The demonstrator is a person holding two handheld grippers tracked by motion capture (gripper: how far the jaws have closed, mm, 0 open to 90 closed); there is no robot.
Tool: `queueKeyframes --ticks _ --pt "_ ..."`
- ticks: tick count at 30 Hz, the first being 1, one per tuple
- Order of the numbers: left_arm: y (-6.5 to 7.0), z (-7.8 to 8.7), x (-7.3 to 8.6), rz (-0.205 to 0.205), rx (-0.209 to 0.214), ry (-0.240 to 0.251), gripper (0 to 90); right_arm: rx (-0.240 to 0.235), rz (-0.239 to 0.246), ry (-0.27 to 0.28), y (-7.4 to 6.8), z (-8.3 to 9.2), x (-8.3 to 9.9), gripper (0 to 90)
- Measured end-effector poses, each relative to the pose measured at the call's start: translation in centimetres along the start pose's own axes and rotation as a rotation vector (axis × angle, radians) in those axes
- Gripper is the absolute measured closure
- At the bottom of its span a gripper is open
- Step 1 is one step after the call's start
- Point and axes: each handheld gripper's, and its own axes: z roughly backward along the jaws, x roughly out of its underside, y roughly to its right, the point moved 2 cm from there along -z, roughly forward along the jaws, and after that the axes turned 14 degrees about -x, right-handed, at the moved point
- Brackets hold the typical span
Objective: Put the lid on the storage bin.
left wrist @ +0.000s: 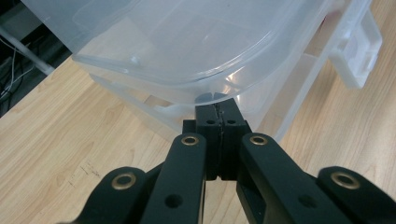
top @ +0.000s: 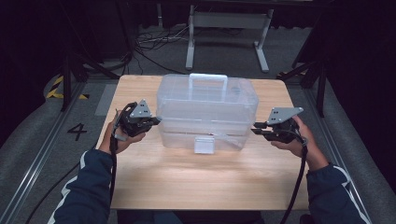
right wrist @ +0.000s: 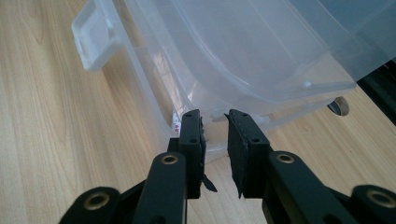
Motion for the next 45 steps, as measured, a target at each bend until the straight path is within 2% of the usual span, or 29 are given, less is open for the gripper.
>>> queueKeyframes --ticks 7,11,21,45 --pt "0.4 0.0 0.3 -0.015 -0.003 -0.017 90.0 -0.005 -0.013 -0.012 -0.1 -0.3 0.3 76.4" --pt "0.7 0.0 0.5 -0.043 -0.010 -0.038 90.0 -0.012 -0.019 -0.014 -0.1 -0.5 0.6 76.3" --pt "1.0 -0.2 0.9 -0.050 -0.003 -0.056 90.0 -0.029 -0.039 -0.024 -0.1 -0.9 1.1 75.1" --pt "1.2 0.0 1.8 -0.054 0.004 -0.078 90.0 -0.021 -0.072 -0.033 0.1 -1.3 1.9 74.9"
